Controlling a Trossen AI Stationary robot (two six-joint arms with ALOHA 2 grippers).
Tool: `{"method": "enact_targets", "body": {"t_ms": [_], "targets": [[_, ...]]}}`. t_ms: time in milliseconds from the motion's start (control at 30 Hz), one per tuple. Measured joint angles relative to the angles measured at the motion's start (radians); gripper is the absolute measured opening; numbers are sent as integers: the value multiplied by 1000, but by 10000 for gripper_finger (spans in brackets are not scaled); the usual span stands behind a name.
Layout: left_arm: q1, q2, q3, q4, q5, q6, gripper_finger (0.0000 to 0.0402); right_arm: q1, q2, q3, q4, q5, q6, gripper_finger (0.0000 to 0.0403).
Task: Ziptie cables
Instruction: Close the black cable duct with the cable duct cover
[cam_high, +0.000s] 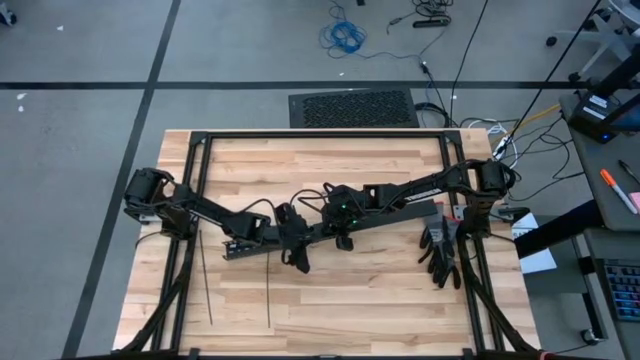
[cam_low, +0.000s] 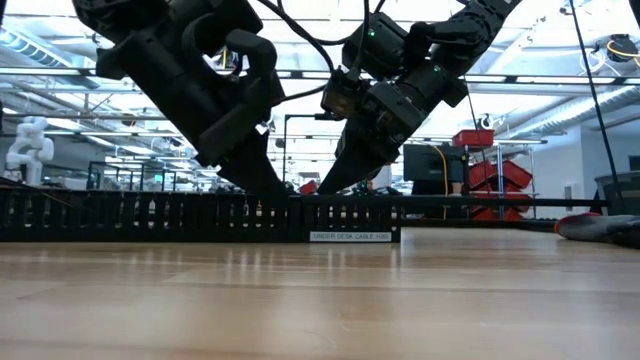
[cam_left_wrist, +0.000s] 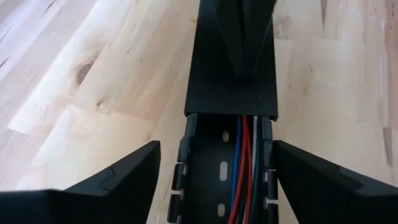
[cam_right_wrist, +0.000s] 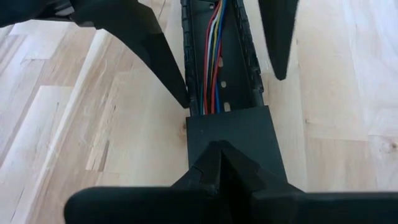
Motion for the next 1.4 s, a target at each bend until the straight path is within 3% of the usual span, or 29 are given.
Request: {"method": "enact_targets", "body": {"t_ms": [500,833,1400], "targets": [[0,66,0,93,-9,33,283,0,0,0,-5,0,7,0],[0,66,2,72,-10,28,229,-1,0,0,8,-12,18,0],[0,66,1,69,-13,26,225,-1,4,-3,70,-22,25,0]]}}
